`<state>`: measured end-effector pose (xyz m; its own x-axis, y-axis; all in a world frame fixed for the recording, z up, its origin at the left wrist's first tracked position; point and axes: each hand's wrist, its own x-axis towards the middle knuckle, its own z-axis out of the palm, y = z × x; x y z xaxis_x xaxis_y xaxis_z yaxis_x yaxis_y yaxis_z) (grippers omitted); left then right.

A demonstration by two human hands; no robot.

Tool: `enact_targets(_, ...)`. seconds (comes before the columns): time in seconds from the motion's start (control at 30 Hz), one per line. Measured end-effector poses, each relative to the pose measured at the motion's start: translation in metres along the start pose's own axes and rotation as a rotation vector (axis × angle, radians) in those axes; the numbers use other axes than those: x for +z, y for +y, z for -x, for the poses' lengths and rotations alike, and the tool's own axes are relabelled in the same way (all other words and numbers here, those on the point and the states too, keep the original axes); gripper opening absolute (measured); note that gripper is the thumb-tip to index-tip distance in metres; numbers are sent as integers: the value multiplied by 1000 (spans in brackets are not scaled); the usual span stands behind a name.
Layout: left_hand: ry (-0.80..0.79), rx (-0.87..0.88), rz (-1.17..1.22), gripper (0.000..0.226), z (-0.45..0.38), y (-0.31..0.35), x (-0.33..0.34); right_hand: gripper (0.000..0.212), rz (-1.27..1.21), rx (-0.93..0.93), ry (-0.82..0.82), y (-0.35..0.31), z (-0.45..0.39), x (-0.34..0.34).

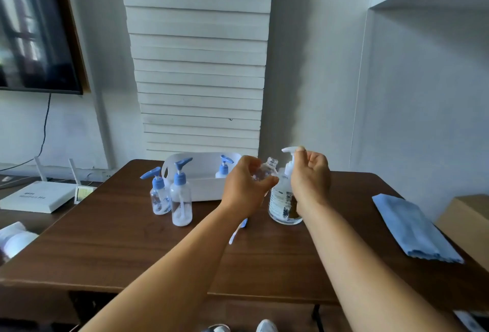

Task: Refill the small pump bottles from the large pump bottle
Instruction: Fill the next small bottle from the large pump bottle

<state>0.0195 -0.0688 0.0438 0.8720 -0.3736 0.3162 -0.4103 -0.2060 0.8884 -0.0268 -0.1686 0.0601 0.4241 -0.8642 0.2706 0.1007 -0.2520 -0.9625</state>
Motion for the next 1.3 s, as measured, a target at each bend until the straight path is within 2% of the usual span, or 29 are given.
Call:
enact_targets(0.23, 9, 43, -112, 45, -18, 10, 10, 31, 127, 52, -69, -4, -40, 2)
enact_targets(0.43, 0, 83, -143, 46, -29, 10, 12, 21, 191, 18, -124, -1, -54, 8)
enact_targets(0.67, -12, 110, -184, 46, -33, 2, 18, 21, 168, 6, -152, 15, -53, 9)
enact_targets(0.87, 7, 125, -193, 46, -36, 7, 15, 27, 255, 14, -207, 1, -63, 8)
enact_targets(1.07, -18, 118, -194, 44, -31, 0, 18, 23, 213, 20, -179, 15, -52, 8)
enact_targets(1.3, 4, 133, -188, 43, -36, 8, 14, 25, 256, 16, -226, -1, -63, 5)
